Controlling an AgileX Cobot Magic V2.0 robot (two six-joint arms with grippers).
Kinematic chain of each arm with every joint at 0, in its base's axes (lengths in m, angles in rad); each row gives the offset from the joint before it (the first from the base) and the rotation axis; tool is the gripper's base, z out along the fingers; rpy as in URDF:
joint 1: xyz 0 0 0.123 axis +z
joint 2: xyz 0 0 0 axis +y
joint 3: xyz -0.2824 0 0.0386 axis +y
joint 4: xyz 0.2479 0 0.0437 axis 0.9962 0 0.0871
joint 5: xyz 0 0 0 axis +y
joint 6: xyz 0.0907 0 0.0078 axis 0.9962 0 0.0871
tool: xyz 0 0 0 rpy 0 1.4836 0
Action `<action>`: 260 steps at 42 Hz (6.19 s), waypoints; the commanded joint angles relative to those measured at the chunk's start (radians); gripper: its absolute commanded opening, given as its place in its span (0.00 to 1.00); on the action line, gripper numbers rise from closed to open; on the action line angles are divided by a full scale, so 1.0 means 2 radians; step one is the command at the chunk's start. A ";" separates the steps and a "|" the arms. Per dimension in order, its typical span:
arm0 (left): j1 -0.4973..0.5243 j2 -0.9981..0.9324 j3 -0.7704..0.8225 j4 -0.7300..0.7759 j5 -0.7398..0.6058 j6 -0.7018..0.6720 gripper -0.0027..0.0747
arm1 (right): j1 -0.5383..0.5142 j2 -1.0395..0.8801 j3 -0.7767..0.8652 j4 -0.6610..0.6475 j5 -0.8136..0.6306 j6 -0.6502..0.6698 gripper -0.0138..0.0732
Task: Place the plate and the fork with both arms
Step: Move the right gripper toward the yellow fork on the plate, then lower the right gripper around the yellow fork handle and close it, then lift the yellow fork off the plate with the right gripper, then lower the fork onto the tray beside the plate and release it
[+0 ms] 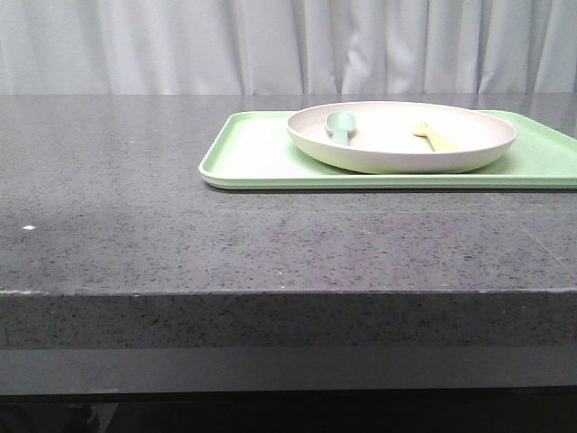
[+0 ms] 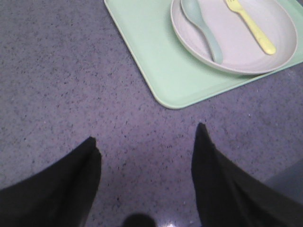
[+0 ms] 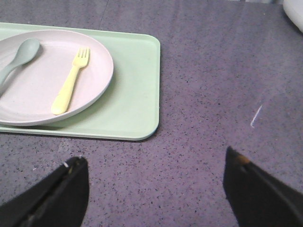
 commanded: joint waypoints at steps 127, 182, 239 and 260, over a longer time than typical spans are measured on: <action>0.002 -0.112 0.096 -0.007 -0.046 0.002 0.58 | 0.109 0.772 -0.709 0.034 0.366 0.102 0.56; 0.002 -0.112 0.096 -0.007 -0.041 0.002 0.58 | 0.109 0.746 -0.708 0.039 0.366 0.093 0.21; 0.002 -0.112 0.096 -0.007 -0.028 0.002 0.58 | -0.005 0.721 -0.639 0.046 0.364 0.027 0.21; 0.002 -0.112 0.096 -0.008 -0.028 0.002 0.58 | -0.005 0.740 -0.639 0.046 0.361 0.022 0.49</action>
